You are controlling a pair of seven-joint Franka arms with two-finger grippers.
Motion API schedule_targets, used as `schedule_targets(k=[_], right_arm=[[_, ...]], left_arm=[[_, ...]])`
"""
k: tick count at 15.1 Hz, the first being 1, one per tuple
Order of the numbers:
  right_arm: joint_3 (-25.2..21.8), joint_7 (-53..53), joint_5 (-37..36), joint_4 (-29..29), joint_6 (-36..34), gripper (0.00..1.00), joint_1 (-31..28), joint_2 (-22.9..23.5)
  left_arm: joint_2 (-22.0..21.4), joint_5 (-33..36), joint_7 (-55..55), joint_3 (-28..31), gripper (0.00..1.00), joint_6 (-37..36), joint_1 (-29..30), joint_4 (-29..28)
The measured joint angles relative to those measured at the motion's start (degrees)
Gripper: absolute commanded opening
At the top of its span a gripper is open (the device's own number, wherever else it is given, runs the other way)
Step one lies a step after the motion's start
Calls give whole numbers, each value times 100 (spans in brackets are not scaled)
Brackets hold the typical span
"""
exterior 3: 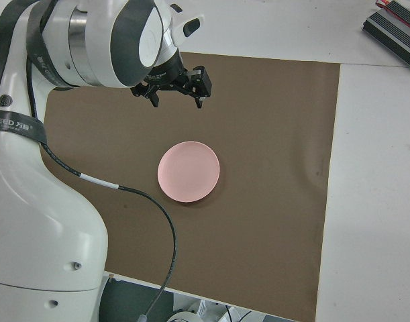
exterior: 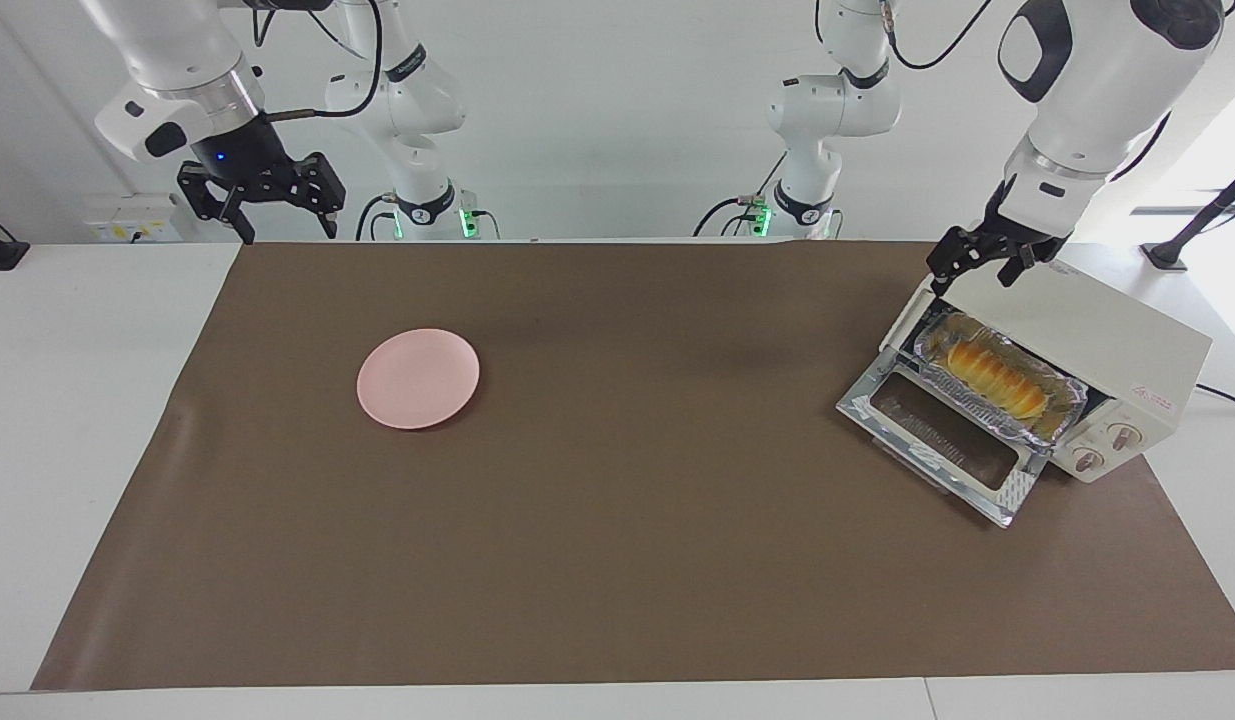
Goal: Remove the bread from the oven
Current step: 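Reach the left gripper into the oven and grasp the foil tray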
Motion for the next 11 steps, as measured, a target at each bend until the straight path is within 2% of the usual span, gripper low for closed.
schedule_targets(k=[2,5,7,11], right_arm=[[0,0,0,0,0,100,0,0],[0,0,0,0,-59,100,3,0],[3,0,0,0,-143,100,16,0],[0,0,0,0,-161,100,13,-3]], left_arm=[[327,0,-636,23,100,594,53,-110],[1145,1,-1376,68,100,1624,226,-150],[1557,1,-1593,81,100,2008,363,-144],[1829,17,-1965,83,100,2213,430,-205]])
